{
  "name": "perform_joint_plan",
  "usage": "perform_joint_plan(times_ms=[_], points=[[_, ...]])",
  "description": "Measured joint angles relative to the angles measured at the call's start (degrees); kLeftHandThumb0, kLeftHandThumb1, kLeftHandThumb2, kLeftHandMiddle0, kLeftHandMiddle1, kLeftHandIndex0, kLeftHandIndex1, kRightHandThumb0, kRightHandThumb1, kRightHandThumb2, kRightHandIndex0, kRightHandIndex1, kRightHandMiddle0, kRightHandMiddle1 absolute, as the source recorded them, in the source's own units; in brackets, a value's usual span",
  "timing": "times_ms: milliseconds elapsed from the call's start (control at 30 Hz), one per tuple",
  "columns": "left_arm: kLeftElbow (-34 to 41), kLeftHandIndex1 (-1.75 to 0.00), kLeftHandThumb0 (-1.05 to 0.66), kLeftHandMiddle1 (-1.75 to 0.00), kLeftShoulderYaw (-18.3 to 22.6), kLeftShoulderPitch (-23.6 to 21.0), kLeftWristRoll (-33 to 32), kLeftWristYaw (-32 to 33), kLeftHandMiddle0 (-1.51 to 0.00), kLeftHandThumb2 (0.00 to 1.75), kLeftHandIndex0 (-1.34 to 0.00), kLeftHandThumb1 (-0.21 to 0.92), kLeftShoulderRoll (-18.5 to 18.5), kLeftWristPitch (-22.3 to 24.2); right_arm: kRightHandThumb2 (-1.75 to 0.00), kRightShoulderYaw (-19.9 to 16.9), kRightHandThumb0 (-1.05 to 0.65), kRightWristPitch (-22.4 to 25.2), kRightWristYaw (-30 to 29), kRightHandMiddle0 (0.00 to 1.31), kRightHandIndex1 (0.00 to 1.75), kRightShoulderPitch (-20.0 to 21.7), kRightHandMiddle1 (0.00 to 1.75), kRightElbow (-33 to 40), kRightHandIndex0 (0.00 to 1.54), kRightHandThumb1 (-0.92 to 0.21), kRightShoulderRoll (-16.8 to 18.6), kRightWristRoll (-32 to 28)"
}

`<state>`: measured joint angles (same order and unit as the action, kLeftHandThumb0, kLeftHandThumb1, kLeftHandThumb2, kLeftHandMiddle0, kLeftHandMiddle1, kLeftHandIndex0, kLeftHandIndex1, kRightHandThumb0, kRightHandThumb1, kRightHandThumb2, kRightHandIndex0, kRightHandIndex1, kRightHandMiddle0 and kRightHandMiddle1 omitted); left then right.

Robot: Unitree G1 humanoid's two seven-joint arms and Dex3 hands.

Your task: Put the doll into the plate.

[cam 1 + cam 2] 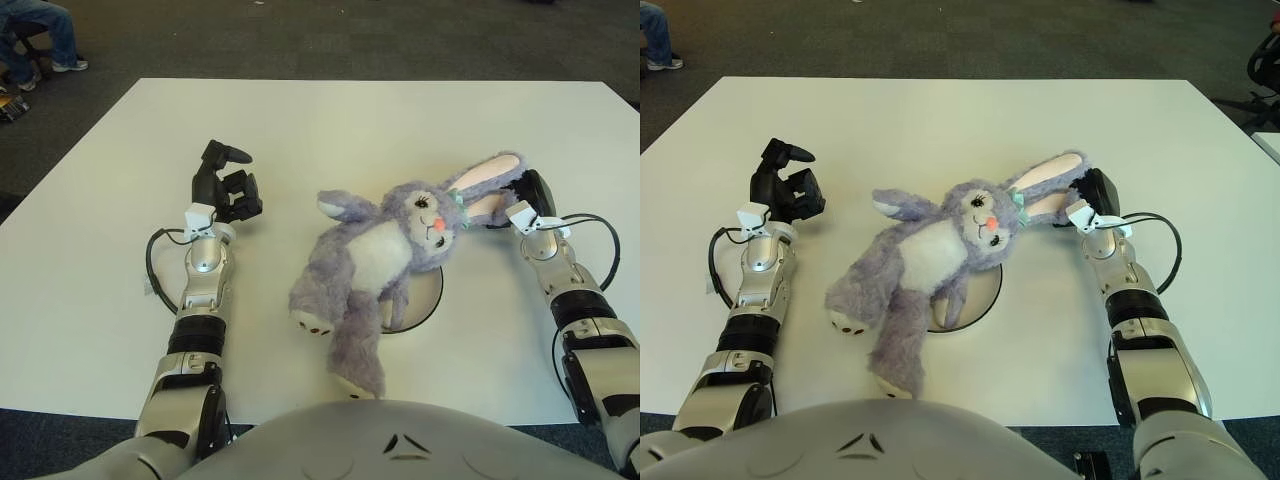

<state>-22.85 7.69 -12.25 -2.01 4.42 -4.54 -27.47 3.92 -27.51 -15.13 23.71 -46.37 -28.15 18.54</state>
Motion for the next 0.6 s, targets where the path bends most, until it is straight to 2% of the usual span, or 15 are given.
perform_joint_plan(times_ms=[600], points=[[0.0, -1.75, -0.44, -1.75, 0.0, 0.0, 0.1, 0.2, -1.22, 1.15, -0.5, 0.45, 0.0, 0.0, -1.15, -2.5, 0.0, 2.0, 1.4, 0.5, 1.49, 0.2, 1.63, 1.0, 0.66, -0.35, 3.7, -3.9]])
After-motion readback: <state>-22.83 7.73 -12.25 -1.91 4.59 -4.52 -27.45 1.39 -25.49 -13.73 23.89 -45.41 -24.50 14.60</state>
